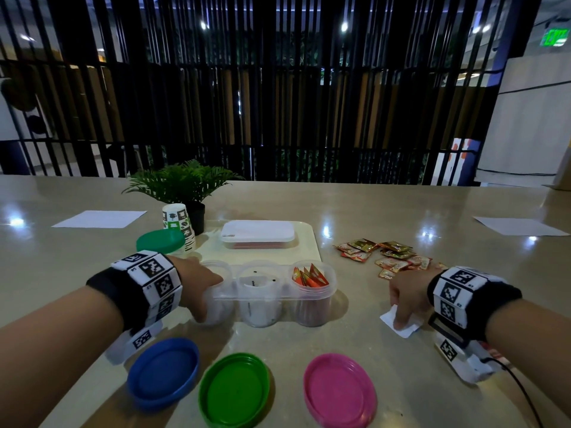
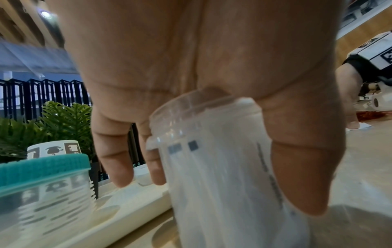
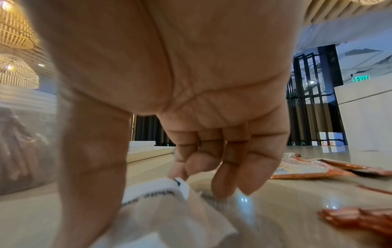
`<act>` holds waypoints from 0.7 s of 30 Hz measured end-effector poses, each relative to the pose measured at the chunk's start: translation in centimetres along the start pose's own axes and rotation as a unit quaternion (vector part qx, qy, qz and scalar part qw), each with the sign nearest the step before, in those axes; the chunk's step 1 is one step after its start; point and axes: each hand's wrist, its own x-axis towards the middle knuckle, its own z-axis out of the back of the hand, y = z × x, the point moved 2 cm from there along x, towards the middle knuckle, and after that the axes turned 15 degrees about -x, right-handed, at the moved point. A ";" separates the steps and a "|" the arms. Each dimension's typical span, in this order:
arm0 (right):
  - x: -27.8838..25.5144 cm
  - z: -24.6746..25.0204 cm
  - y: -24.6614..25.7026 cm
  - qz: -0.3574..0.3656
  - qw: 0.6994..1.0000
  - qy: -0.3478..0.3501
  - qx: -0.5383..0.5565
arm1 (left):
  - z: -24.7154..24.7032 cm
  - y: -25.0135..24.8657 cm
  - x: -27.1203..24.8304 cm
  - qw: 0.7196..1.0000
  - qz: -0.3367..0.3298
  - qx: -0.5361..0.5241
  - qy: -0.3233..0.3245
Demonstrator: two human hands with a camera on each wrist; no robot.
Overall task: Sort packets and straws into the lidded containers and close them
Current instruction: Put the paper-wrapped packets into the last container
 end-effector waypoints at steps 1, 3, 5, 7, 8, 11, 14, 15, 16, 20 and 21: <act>0.0 0.1 0.1 0.002 1.000 0.002 0.002 | 0.0 0.0 0.0 1.000 0.001 0.002 0.000; -0.1 0.0 0.1 0.007 1.000 0.003 0.010 | 0.0 0.1 -0.1 1.000 0.002 0.004 -0.002; -0.2 0.0 0.4 0.006 1.000 -0.004 0.014 | 0.0 0.2 -0.1 1.000 0.003 0.003 -0.003; -0.2 -0.1 0.6 0.004 1.000 -0.016 0.005 | 0.0 0.2 -0.2 1.000 0.001 0.000 -0.002; -0.2 -0.1 0.7 0.004 1.000 -0.021 0.008 | 0.1 0.2 -0.2 1.000 -0.003 -0.004 -0.003; -0.4 0.9 1.1 0.017 0.993 -0.032 0.110 | 0.1 0.1 -0.3 1.000 -0.006 -0.009 -0.001; -1.1 3.6 1.4 0.043 0.980 -0.100 0.165 | 0.1 0.1 -0.7 1.000 -0.008 -0.013 -0.002; -1.4 4.6 1.5 0.054 0.976 -0.130 0.168 | 0.2 0.2 -0.8 1.000 -0.010 -0.016 -0.003; -1.8 5.7 1.7 0.064 0.969 -0.160 0.175 | 0.2 0.2 -0.9 0.999 -0.016 -0.027 -0.005; -3.5 9.2 3.9 0.112 0.933 -0.218 0.263 | 0.4 0.4 -1.6 0.996 -0.047 -0.071 -0.016; -3.9 9.8 4.8 0.128 0.925 -0.228 0.277 | 0.6 0.5 -1.8 0.995 -0.054 -0.080 -0.017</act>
